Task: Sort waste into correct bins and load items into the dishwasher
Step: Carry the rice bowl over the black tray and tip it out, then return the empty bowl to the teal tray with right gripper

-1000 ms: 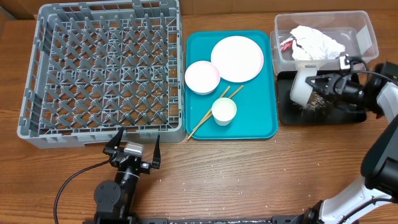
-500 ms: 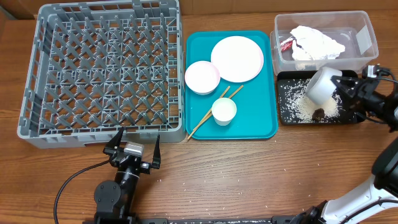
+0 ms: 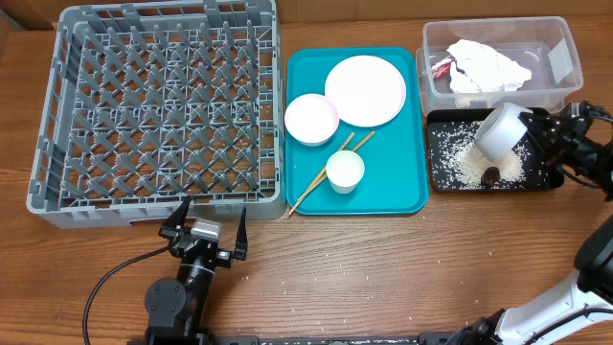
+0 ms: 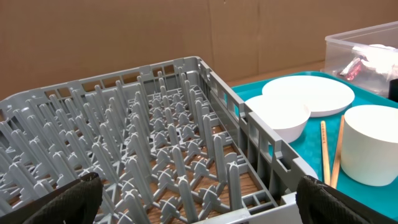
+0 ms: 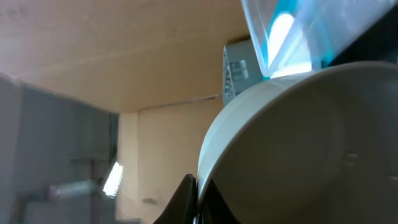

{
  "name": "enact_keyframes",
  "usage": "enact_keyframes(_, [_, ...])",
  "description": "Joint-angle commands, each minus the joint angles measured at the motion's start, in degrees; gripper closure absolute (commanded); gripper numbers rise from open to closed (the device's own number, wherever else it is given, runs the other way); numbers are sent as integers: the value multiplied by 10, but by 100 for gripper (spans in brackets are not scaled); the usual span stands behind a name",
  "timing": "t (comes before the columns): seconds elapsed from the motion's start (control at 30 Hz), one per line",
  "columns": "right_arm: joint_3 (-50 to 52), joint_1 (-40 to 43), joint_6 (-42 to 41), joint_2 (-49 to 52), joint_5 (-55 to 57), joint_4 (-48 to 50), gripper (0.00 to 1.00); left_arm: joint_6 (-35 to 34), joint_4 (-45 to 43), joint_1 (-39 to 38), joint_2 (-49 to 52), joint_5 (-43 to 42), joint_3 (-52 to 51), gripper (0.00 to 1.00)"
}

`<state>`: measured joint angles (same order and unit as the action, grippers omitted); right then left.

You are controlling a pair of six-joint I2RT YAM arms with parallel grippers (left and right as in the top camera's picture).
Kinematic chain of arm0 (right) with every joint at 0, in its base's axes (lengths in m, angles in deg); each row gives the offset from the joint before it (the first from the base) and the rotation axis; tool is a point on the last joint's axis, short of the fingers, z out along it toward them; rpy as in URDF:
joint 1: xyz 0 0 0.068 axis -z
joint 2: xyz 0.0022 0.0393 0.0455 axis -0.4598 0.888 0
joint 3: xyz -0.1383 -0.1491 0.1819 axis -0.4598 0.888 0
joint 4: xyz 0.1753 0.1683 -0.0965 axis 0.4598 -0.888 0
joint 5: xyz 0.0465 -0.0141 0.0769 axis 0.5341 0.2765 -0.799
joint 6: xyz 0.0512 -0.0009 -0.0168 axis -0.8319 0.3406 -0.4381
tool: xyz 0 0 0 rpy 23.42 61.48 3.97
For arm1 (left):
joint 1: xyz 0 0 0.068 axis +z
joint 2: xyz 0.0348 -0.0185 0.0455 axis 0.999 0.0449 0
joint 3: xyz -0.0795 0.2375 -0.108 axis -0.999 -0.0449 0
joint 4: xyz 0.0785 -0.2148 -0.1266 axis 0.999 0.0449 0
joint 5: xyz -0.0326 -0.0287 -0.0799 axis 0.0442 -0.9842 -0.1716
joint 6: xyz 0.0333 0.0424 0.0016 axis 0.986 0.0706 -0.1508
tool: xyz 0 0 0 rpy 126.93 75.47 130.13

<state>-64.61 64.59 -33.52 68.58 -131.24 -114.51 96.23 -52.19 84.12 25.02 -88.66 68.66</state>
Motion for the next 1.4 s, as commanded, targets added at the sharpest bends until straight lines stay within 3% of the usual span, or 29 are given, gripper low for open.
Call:
enact_keyframes(0.0, [3,-8,0,-5,-19,-30,96,6,0,3,-5,4,-3,0])
enact_keyframes(0.33, [3,-42,72,-7,-15,19,96,6,0,3,-5,4,-3,0])
enact_keyframes(0.43, [2,-59,65,-10,-19,18,96,6,0,3,-5,4,-3,0])
enact_keyframes(0.57, [2,-72,-54,-10,17,17,96,6,0,3,-5,4,-3,0])
enact_keyframes(0.97, [2,-113,9,-59,-10,33,96,6,0,3,-5,4,-3,0])
enact_keyframes(1.13, [2,-178,0,-150,137,31,96,6,0,3,-5,4,-3,0])
enact_keyframes(1.37, [-10,-333,-17,-248,470,-14,96,6,0,3,-5,4,-3,0])
